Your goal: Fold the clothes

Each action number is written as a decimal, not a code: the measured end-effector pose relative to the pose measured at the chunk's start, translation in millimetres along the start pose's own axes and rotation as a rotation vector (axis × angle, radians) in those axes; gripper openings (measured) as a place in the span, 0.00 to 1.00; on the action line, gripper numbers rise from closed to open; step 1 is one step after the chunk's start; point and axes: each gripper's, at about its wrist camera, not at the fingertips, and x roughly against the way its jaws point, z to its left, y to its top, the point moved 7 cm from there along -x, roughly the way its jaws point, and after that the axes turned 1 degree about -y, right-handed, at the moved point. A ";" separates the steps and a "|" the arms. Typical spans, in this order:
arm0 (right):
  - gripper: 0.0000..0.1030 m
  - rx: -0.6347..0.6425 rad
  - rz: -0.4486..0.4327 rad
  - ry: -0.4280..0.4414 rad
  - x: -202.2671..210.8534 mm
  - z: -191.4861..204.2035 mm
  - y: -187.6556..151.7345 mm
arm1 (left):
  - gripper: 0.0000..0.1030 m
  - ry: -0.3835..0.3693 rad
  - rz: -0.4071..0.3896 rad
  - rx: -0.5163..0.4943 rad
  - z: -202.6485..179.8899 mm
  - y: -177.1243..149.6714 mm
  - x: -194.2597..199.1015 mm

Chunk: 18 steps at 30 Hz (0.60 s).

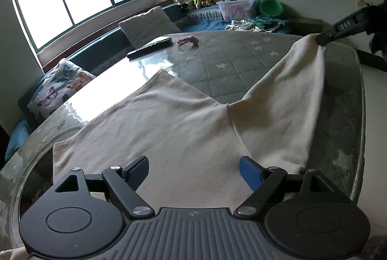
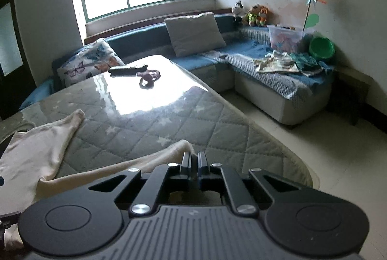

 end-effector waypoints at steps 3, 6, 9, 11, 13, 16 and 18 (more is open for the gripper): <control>0.04 0.020 -0.031 0.030 14.3 11.6 16.3 | 0.82 -0.003 -0.012 0.011 2.9 -0.3 2.8; 0.04 0.067 -0.076 0.075 34.7 31.3 38.1 | 0.82 0.001 -0.026 0.032 8.9 -2.0 8.1; 0.04 0.149 -0.118 0.136 55.1 67.0 60.2 | 0.82 0.017 -0.041 0.064 19.7 -7.3 16.9; 0.04 0.211 -0.140 0.186 67.4 95.2 71.9 | 0.82 0.034 -0.051 0.088 29.2 -12.9 24.6; 0.04 0.280 -0.159 0.233 77.9 125.5 79.0 | 0.82 0.055 -0.059 0.119 41.3 -20.1 33.2; 0.04 0.398 -0.180 0.319 90.4 183.0 81.1 | 0.82 0.095 -0.066 0.170 61.3 -34.9 46.6; 0.04 0.465 -0.183 0.379 94.2 220.8 77.2 | 0.82 0.122 -0.070 0.204 74.8 -45.3 55.6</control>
